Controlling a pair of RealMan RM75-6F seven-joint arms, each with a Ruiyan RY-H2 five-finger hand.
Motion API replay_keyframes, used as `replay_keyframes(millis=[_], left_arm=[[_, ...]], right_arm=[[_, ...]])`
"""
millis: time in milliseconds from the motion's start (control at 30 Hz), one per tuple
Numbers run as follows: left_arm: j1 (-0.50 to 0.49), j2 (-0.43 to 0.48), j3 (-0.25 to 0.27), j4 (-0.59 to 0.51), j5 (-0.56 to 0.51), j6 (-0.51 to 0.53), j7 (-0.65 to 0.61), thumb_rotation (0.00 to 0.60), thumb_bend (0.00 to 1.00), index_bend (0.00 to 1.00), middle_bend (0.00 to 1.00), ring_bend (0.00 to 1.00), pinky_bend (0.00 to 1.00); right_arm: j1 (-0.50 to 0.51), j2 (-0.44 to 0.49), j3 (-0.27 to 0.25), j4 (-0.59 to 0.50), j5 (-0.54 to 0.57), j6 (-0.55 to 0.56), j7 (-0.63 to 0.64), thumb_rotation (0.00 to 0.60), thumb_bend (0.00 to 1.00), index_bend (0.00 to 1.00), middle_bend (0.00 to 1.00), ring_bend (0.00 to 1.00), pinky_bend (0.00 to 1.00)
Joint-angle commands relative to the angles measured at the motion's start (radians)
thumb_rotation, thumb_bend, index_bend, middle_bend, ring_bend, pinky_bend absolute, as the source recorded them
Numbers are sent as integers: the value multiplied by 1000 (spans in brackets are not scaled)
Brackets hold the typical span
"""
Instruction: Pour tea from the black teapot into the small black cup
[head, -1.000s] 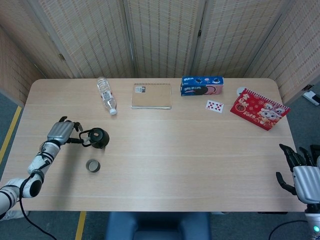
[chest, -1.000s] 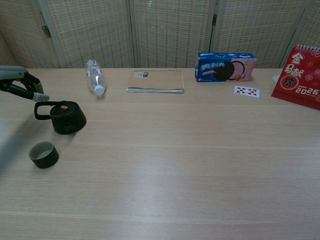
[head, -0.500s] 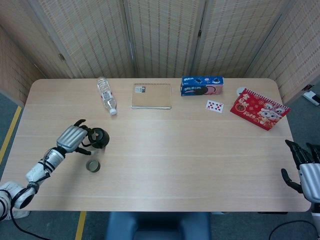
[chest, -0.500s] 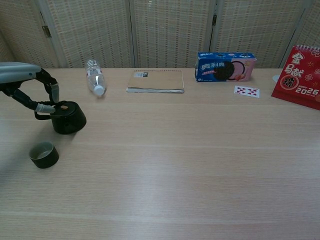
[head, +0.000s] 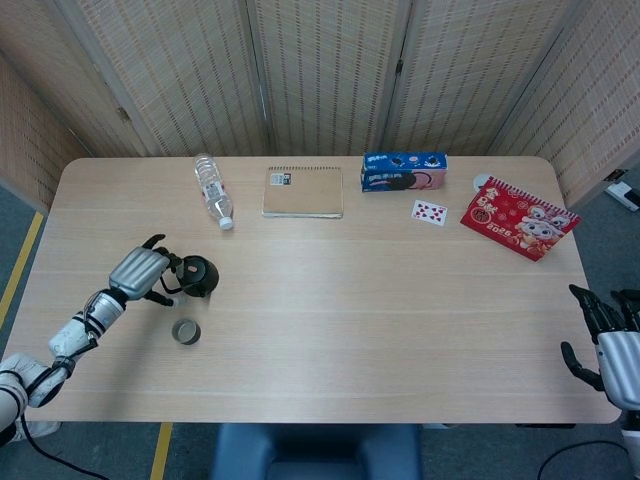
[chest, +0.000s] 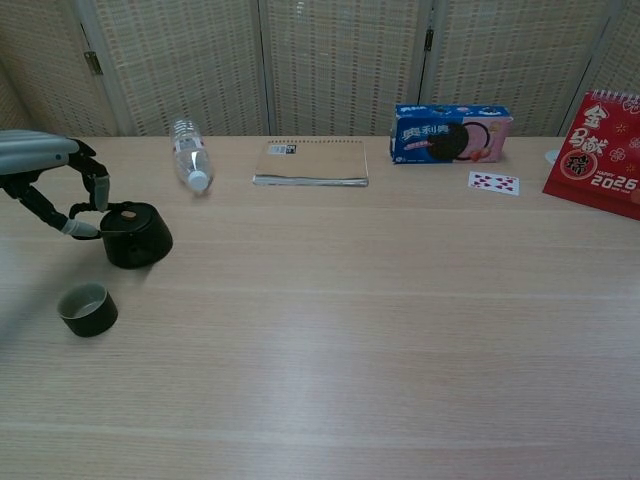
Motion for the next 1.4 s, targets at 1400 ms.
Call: replay_keyframes(millis=[1400], left_arm=[[-29, 34, -104, -64, -288, -318, 222, 313, 209, 426, 398, 257, 29]], right_arm=[[-11, -21, -3, 26, 14, -7, 31, 600, 426, 56, 171, 239, 79]])
